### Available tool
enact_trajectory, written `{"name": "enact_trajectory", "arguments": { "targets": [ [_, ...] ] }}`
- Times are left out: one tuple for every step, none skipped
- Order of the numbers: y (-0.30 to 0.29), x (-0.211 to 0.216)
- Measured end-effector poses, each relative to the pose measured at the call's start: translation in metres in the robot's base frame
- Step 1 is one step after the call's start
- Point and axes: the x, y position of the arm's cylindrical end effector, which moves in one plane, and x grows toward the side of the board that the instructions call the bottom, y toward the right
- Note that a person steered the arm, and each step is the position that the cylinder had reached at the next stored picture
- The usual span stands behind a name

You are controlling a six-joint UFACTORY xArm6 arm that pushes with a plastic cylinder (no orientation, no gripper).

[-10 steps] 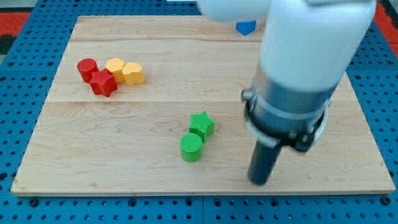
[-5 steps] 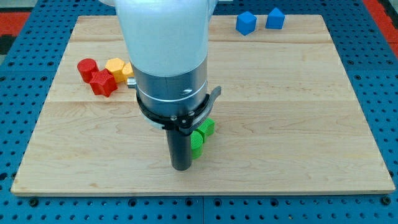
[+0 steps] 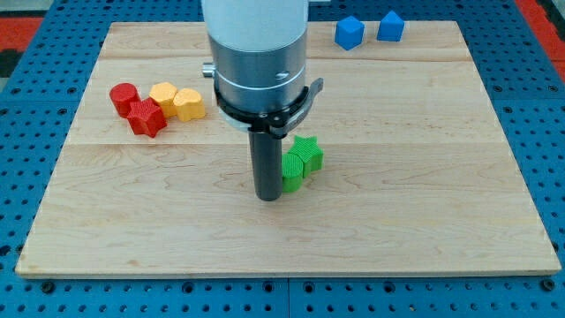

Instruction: Push green blocks towards blue blocks

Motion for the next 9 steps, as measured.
{"name": "enact_trajectory", "arguments": {
  "targets": [
    [0.017,-0.009],
    [0.027,-0.024],
    [0.039,-0.041],
    [0.053,-0.060],
    [0.067,-0.086],
    [0.080,-0.112],
    [0.095,-0.140],
    [0.109,-0.169],
    [0.123,-0.187]
  ]
}}
